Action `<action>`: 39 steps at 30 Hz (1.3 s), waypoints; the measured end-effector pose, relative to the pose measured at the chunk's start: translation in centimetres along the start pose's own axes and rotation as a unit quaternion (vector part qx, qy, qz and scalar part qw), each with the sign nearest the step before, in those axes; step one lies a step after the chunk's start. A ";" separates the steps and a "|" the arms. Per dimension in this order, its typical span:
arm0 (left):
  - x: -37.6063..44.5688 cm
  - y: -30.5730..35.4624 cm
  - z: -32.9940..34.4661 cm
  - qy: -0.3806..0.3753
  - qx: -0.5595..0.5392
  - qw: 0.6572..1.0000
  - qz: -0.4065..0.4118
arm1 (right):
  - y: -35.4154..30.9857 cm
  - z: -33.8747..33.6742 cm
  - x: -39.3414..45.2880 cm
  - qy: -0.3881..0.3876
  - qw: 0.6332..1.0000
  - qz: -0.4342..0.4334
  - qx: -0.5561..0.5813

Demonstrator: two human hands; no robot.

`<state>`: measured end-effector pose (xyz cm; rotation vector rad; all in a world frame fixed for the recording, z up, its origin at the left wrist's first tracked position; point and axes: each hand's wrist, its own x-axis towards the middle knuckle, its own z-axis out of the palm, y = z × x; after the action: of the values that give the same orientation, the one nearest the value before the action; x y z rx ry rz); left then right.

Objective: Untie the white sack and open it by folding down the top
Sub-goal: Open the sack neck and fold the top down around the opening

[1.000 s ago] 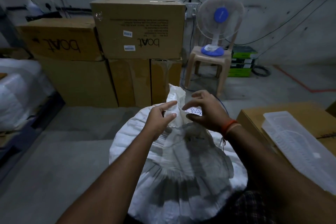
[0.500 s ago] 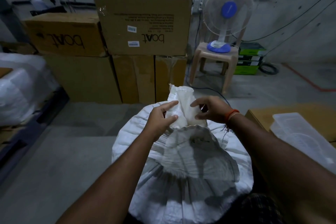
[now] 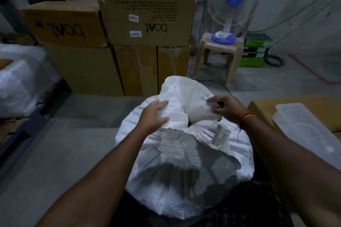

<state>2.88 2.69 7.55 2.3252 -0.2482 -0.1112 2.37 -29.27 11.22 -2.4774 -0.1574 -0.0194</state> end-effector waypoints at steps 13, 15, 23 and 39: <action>1.9 -5.8 -4.2 -0.032 0.161 0.985 -0.058 | 5.7 -1.2 0.8 0.021 0.997 0.071 -0.022; 3.3 -6.2 -4.9 -0.027 0.174 0.983 -0.045 | 6.6 -1.5 2.0 0.005 0.996 0.069 -0.051; 7.3 -8.7 -5.7 0.013 0.043 0.990 -0.132 | 10.8 1.1 4.9 -0.052 0.981 0.071 -0.173; 6.2 -8.0 -3.4 0.037 0.314 0.947 0.054 | 8.8 3.5 1.8 0.125 0.988 -0.044 -0.086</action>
<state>10.61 9.18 4.09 2.9338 -0.4191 0.1320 5.13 -33.82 3.17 -2.6108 -0.1627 -0.3935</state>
